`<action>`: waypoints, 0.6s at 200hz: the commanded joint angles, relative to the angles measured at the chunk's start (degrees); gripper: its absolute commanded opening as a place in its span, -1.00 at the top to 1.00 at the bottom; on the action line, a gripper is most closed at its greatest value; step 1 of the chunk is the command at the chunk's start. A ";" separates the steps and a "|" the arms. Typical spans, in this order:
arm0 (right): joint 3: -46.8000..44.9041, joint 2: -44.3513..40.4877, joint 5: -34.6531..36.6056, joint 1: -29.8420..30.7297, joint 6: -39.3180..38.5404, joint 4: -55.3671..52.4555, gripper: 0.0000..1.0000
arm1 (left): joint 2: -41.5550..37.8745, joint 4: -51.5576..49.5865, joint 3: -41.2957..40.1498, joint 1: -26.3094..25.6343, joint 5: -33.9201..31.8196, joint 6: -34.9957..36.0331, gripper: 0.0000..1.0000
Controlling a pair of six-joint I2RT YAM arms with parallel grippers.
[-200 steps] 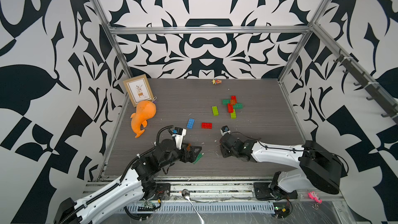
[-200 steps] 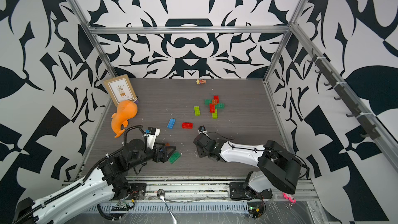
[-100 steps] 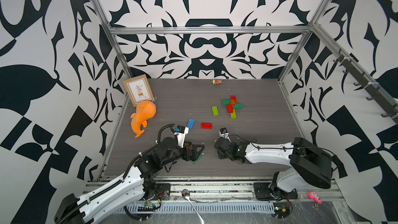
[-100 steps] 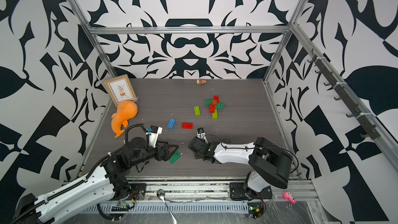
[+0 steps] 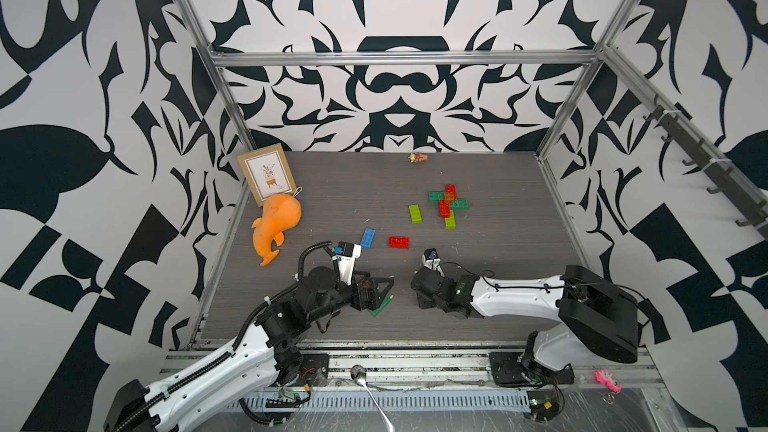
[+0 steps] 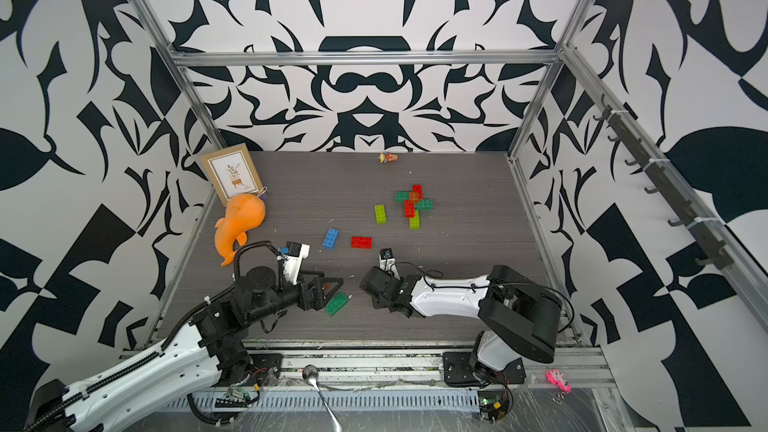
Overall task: Assemble a small pinwheel with lego
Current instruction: Adjust the lego brick at the center of the board, then pick up the lego brick from the center of the board.
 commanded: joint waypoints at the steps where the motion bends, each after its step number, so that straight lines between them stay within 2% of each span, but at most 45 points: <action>1: 0.69 -0.83 -0.39 0.86 0.67 -0.42 -0.10 | -1.41 0.16 -0.92 0.23 0.24 -0.32 -0.99; 40: 2.88 -2.31 1.15 1.35 -3.06 -3.32 -0.33 | -4.31 -2.12 -1.07 0.23 0.07 -0.08 -0.99; 95: 7.63 -11.17 6.47 0.92 -14.96 -12.76 -0.75 | -10.17 -8.35 0.64 0.23 -1.77 1.04 -0.99; 120: 10.09 -12.55 2.66 -1.53 -23.02 -12.60 -0.80 | -8.85 -9.82 3.28 0.31 -2.60 2.91 -0.99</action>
